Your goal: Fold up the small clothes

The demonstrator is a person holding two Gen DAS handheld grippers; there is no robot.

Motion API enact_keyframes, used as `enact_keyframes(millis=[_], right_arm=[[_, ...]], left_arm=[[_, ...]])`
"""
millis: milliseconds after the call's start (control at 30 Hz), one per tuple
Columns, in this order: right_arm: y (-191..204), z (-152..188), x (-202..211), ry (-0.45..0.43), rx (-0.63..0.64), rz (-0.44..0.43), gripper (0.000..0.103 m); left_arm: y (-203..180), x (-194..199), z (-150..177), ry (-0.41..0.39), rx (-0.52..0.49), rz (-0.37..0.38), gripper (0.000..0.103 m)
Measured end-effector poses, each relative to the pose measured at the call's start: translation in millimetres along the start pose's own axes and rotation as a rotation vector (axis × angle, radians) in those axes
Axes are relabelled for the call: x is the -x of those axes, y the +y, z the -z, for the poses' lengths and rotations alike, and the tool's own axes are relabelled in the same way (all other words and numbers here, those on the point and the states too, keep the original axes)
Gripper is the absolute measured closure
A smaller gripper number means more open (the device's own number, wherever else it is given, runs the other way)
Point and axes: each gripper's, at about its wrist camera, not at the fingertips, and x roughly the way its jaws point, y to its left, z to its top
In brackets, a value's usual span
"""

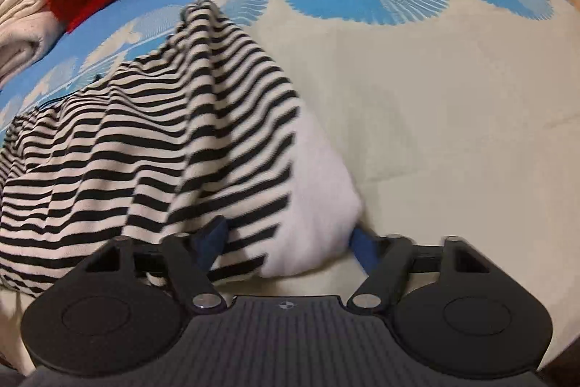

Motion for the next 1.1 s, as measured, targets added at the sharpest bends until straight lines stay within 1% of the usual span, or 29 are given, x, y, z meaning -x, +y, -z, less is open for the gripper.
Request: enact_keyframes(millis=[33,67,100,167,200,233,267,300,333,367,400,433,467,500,567,600,633,667,700,733,800,833,867,900,967,1000,1033,1067,1100], right_arm=[[2,-3,0,-0.011,0.018,0.019,0.088],[4,-4,2,-0.019,0.039,0.032,0.088],[4,-5,6,-0.029,0.036,0.026,0.089],[0,-9,16,-0.073,0.038,0.031,0.09],[-4,-11,21,-0.096,0.037,0.044,0.091],[-11,-14,22,-0.108,0.026,0.056,0.091],[-17,-15,19,-0.096,0.008,0.064,0.091],[-22,-17,12,-0.074,-0.012,0.08,0.091],[-24,-16,6,-0.057,-0.02,0.084,0.091],[-22,-15,2,-0.041,-0.007,0.083,0.091],[-19,-14,-1,-0.039,0.009,0.097,0.091],[-17,-14,-1,-0.041,0.018,0.106,0.091],[-15,-16,0,-0.046,0.021,0.113,0.091],[-15,-18,1,-0.048,0.007,0.11,0.091],[-17,-20,3,-0.044,-0.036,0.102,0.089],[-19,-21,3,-0.036,-0.073,0.093,0.085],[-20,-19,6,-0.027,-0.098,0.085,0.08],[-21,-20,9,-0.025,-0.119,0.082,0.077],[-20,-20,16,-0.043,-0.132,0.087,0.069],[-18,-17,24,-0.07,-0.128,0.088,0.061],[-12,-14,42,-0.158,-0.082,0.105,0.054],[-8,-11,50,-0.201,-0.053,0.109,0.051],[-4,-8,56,-0.245,-0.02,0.086,0.05],[0,-6,58,-0.264,0.01,0.049,0.05],[10,-3,53,-0.24,0.073,-0.027,0.05],[15,-1,45,-0.21,0.096,-0.045,0.05],[20,1,37,-0.174,0.12,-0.05,0.05],[24,3,27,-0.135,0.148,-0.037,0.051],[27,6,15,-0.094,0.177,0.012,0.051]], left_arm=[[-1,3,0,-0.004,0.004,0.019,0.093],[-5,6,1,-0.014,-0.015,-0.004,0.094],[-7,10,2,-0.022,-0.049,-0.03,0.095],[-1,20,5,-0.042,-0.048,-0.02,0.095],[6,23,6,-0.047,-0.04,-0.022,0.101],[12,21,9,-0.036,-0.038,-0.049,0.101],[19,17,13,-0.013,-0.031,-0.061,0.101],[28,11,17,0.019,-0.015,-0.052,0.1],[30,8,20,0.029,-0.021,-0.048,0.101],[29,4,22,0.034,-0.05,-0.078,0.103],[27,-3,27,0.044,-0.113,-0.177,0.103],[28,-11,30,0.07,-0.145,-0.234,0.103],[35,-18,32,0.101,-0.135,-0.258,0.103],[41,-19,32,0.11,-0.109,-0.257,0.103],[53,-11,29,0.077,-0.032,-0.23,0.099],[60,-5,27,0.055,0.02,-0.193,0.082],[65,0,25,0.038,0.079,-0.15,0.048],[68,3,23,0.024,0.12,-0.127,0.031],[67,6,21,0.011,0.142,-0.125,0.013],[63,7,19,-0.003,0.141,-0.131,0.013],[53,4,10,-0.001,0.119,-0.122,0.013],[50,1,8,0.008,0.12,-0.12,0.013],[48,-3,7,0.02,0.118,-0.118,0.013],[44,-9,5,0.035,0.107,-0.124,0.013],[37,-17,4,0.061,0.083,-0.147,0.013],[34,-19,8,0.073,0.073,-0.158,0.013],[32,-23,9,0.09,0.067,-0.169,0.013],[32,-29,10,0.111,0.065,-0.183,0.013],[34,-32,13,0.125,0.065,-0.192,0.012]])
